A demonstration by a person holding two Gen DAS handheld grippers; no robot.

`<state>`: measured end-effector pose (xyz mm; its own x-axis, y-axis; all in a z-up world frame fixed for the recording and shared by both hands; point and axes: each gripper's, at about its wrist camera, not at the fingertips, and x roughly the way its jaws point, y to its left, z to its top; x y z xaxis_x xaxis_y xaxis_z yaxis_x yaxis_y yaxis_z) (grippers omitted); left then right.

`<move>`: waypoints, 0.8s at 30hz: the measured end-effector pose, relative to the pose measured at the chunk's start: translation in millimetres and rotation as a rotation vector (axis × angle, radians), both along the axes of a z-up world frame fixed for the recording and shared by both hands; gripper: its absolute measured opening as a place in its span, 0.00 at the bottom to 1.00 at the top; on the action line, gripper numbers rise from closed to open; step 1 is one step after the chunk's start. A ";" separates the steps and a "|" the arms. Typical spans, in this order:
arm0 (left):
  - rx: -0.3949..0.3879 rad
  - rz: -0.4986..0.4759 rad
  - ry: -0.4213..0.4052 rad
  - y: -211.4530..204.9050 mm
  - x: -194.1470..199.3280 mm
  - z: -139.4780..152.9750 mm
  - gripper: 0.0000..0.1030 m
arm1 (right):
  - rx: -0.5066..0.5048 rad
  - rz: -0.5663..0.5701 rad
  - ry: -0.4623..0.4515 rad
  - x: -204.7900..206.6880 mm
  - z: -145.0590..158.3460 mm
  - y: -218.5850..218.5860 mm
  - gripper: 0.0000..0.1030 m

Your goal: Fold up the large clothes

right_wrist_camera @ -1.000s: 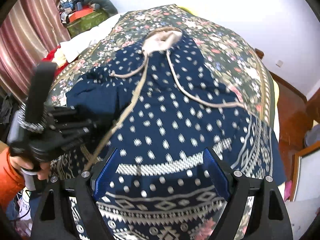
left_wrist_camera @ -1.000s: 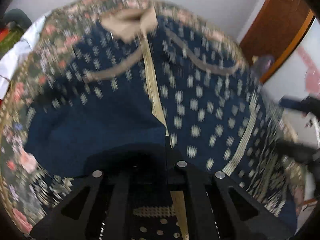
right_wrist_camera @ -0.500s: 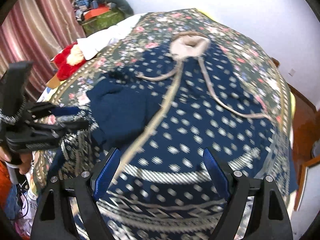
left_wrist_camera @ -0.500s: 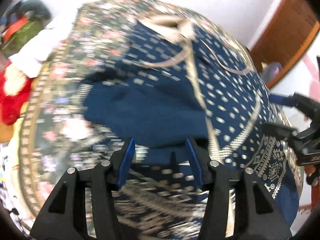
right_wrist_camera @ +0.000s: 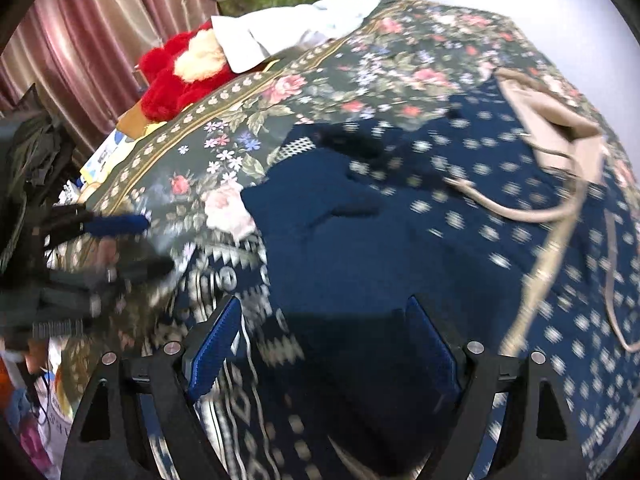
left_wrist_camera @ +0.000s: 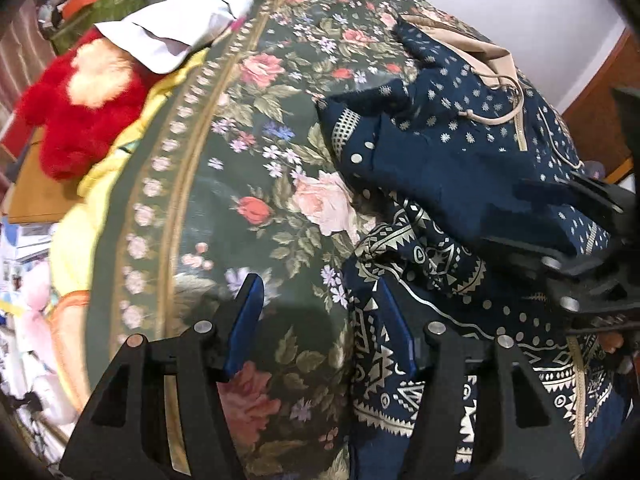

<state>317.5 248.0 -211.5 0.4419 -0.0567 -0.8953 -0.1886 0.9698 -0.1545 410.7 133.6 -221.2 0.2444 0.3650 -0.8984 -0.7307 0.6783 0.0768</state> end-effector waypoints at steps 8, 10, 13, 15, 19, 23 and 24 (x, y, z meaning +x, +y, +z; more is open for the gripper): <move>0.112 -0.115 -0.046 -21.6 17.6 -14.2 0.63 | 0.019 -0.023 0.074 21.6 -36.0 28.5 0.41; 0.164 -0.144 -0.052 -29.6 21.8 -19.7 0.67 | 0.056 -0.019 0.072 19.4 -31.9 21.6 0.24; 0.216 -0.170 -0.055 -40.6 28.1 -27.1 0.75 | 0.081 -0.026 0.066 17.8 -23.3 9.7 0.14; 0.253 -0.173 -0.058 -48.3 31.7 -31.0 0.78 | 0.092 -0.051 0.060 18.7 -16.8 0.6 0.12; 0.287 -0.133 -0.063 -53.5 38.8 -34.3 0.78 | 0.141 -0.097 0.074 19.9 -1.7 -20.9 0.12; 0.256 -0.057 -0.070 -45.6 44.9 -29.4 0.72 | 0.162 -0.098 0.070 13.7 11.8 -42.6 0.12; 0.245 -0.032 -0.070 -42.9 46.3 -26.6 0.68 | 0.162 -0.097 0.067 11.9 14.0 -46.4 0.12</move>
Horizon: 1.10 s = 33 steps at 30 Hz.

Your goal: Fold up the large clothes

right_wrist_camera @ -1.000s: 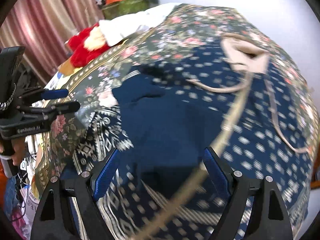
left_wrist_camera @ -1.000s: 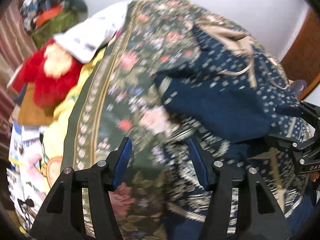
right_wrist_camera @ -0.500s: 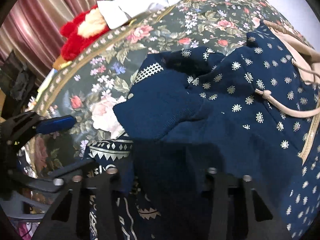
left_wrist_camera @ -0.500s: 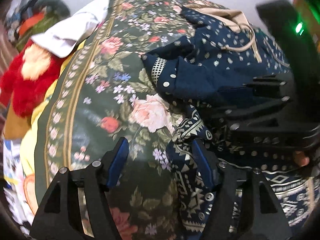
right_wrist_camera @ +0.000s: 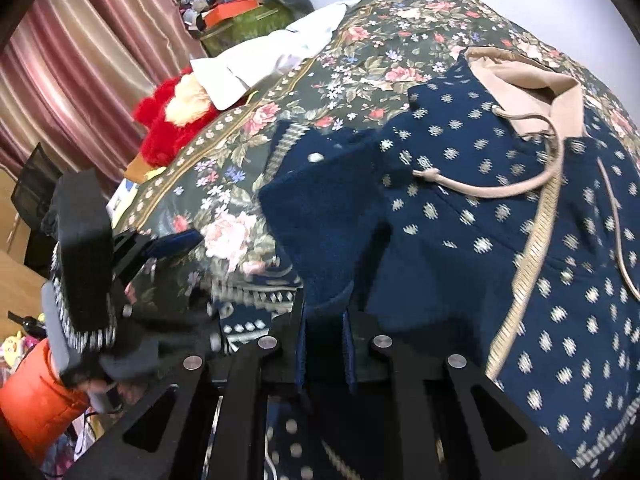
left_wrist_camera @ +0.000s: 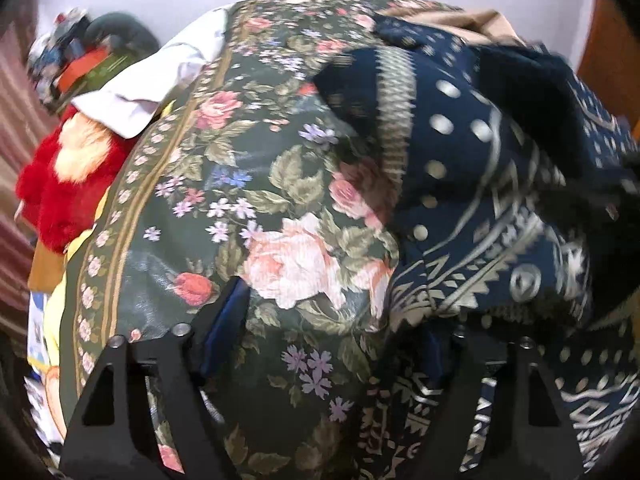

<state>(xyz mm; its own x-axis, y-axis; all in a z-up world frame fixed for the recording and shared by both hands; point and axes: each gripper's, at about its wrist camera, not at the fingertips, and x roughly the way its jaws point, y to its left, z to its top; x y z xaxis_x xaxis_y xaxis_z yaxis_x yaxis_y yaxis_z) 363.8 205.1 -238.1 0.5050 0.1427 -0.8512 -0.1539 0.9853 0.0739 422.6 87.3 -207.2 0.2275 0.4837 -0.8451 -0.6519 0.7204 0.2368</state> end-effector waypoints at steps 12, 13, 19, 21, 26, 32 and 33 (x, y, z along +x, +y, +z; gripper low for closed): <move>-0.115 0.200 -0.004 32.0 -13.1 16.0 0.48 | 0.049 -0.140 -0.162 6.0 49.2 -79.4 0.09; -0.099 0.203 -0.002 29.4 -12.7 15.4 0.48 | 0.055 -0.160 -0.177 7.3 53.9 -90.2 0.09; -0.047 0.256 0.005 19.1 -15.3 13.5 0.48 | 0.032 -0.308 -0.254 6.8 79.5 -169.2 0.09; -0.039 0.268 0.004 17.2 -19.4 14.3 0.48 | -0.004 -0.340 -0.252 7.3 75.9 -194.5 0.09; -0.033 0.278 0.003 11.5 -32.6 17.3 0.52 | -0.104 -0.361 -0.172 7.8 38.7 -237.8 0.09; 0.035 0.239 0.069 -3.1 -40.3 18.6 0.53 | -0.209 -0.329 -0.117 -10.2 -2.8 -251.1 0.10; 0.029 0.218 0.083 -4.6 -43.9 20.8 0.53 | -0.218 -0.317 -0.112 -13.2 -4.2 -251.6 0.10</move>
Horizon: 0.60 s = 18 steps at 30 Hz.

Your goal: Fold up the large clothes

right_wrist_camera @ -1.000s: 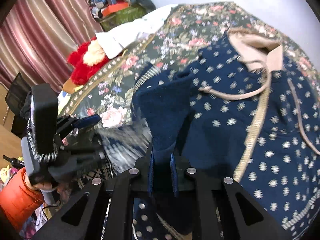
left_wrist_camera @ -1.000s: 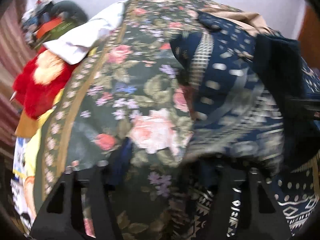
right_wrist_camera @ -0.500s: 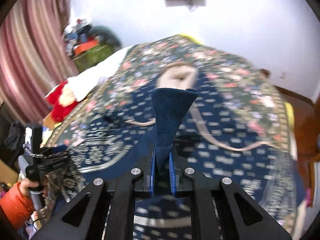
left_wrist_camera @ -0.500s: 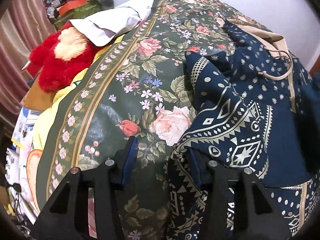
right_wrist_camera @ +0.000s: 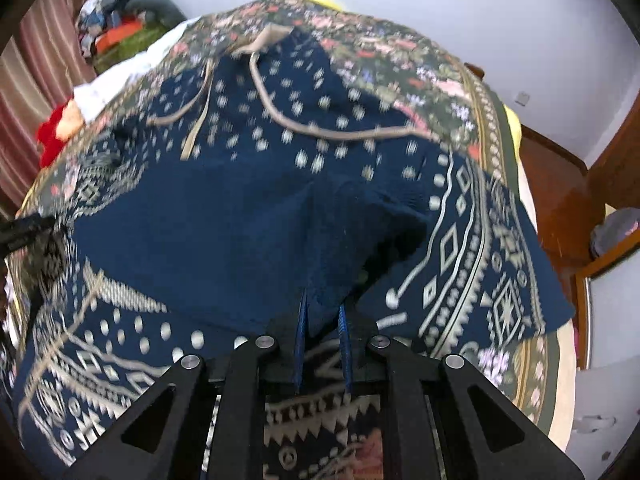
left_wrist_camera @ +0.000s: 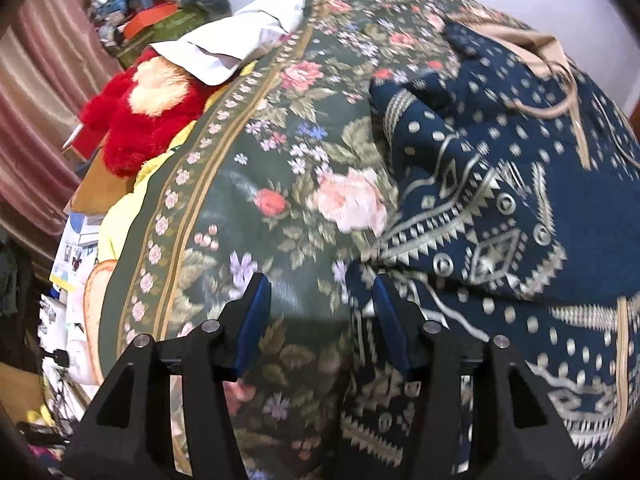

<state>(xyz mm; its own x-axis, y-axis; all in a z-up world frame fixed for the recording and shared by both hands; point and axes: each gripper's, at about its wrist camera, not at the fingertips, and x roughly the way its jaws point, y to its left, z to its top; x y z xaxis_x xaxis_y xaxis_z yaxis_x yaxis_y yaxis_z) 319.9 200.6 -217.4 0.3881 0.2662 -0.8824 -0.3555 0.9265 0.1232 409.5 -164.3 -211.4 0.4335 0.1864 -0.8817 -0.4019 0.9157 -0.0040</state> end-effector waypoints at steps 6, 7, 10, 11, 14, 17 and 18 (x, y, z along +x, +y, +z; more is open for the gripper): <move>0.004 -0.087 -0.036 -7.5 -7.4 30.0 0.55 | 0.020 0.004 0.013 -5.3 9.3 -5.4 0.10; 0.002 -0.099 -0.053 -8.7 -3.9 36.3 0.60 | 0.029 -0.004 0.014 -5.1 11.6 -6.1 0.10; -0.057 -0.113 -0.085 -7.0 16.4 39.4 0.69 | 0.046 -0.025 0.009 -2.5 18.1 -6.0 0.10; -0.070 -0.111 -0.076 -5.4 25.3 35.1 0.69 | 0.042 -0.027 0.011 -1.3 18.6 -4.6 0.10; -0.065 -0.084 -0.002 -2.3 58.1 6.2 0.69 | -0.002 -0.023 0.028 1.8 11.5 -0.1 0.10; -0.006 -0.085 0.094 -4.4 73.3 -26.8 0.69 | -0.015 -0.034 0.035 0.6 7.8 -7.1 0.10; 0.018 -0.099 0.089 -6.6 72.3 -30.8 0.70 | -0.010 -0.042 0.035 0.2 8.6 -11.7 0.10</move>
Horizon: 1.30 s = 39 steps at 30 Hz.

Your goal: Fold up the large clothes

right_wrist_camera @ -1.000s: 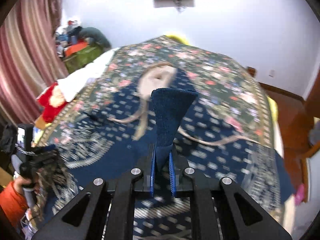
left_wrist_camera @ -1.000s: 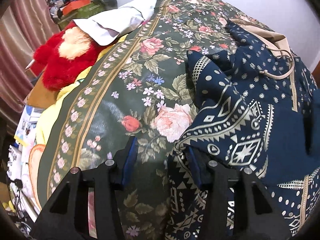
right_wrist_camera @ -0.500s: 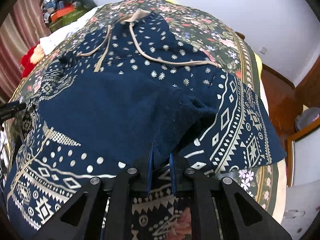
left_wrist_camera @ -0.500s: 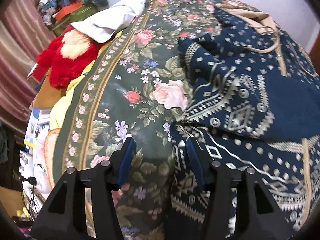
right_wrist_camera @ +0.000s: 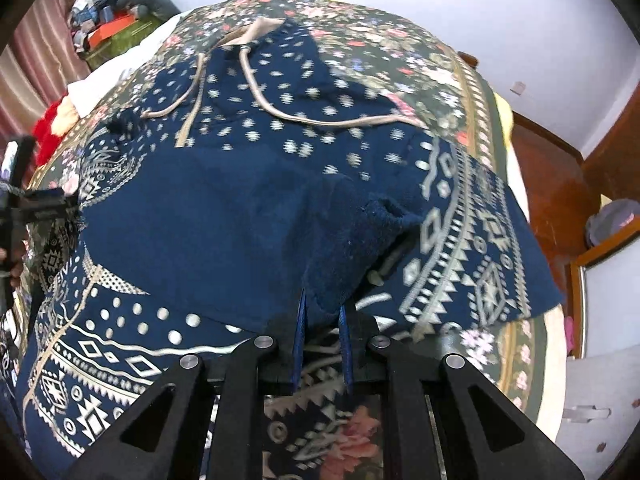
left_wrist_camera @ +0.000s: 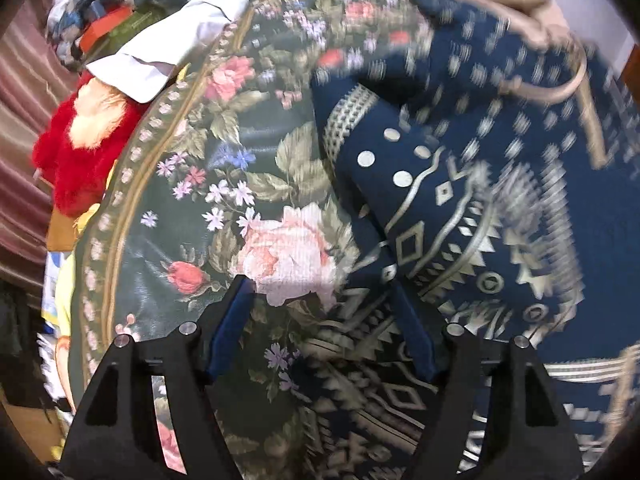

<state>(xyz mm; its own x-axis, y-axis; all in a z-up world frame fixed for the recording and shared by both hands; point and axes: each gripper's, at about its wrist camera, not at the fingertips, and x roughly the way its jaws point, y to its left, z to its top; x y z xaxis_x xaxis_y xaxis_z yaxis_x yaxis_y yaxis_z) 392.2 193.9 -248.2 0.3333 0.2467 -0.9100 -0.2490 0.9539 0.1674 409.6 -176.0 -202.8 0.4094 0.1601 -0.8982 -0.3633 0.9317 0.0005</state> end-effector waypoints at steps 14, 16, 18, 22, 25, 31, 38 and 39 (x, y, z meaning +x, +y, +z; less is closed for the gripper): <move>0.144 -0.100 -0.035 -11.8 -43.3 -0.2 0.73 | 0.024 -0.057 -0.157 8.6 53.2 -20.4 0.79; 0.147 -0.092 -0.035 -10.7 -40.8 -0.2 0.73 | 0.034 -0.034 -0.141 13.0 45.3 -2.3 0.81; 0.150 -0.088 -0.033 -13.1 -44.8 0.8 0.73 | -0.009 -0.020 -0.109 18.0 26.0 18.9 0.81; 0.176 -0.111 -0.014 -18.4 -56.8 4.2 0.73 | -0.141 -0.011 -0.057 23.4 -12.7 39.0 0.81; 0.211 -0.127 0.002 -23.3 -65.4 9.0 0.73 | -0.115 -0.025 -0.067 17.6 -13.8 26.8 0.81; 0.169 -0.154 -0.062 -45.7 -58.8 42.0 0.73 | 0.099 -0.138 -0.039 15.8 20.4 -46.5 0.81; 0.035 -0.234 -0.129 -111.8 -6.7 67.4 0.77 | 0.344 -0.395 0.114 35.6 11.8 -163.1 0.81; 0.018 -0.243 -0.128 -121.4 0.9 66.3 0.77 | 0.372 -0.423 0.134 40.0 7.0 -173.3 0.81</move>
<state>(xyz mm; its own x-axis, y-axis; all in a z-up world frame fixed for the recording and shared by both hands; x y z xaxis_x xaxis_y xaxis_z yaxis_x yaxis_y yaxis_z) 393.0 72.5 -181.9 0.4970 0.1610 -0.8527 -0.0334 0.9854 0.1667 449.7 -349.3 -195.8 0.3928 0.3225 -0.8612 0.0662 0.9241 0.3763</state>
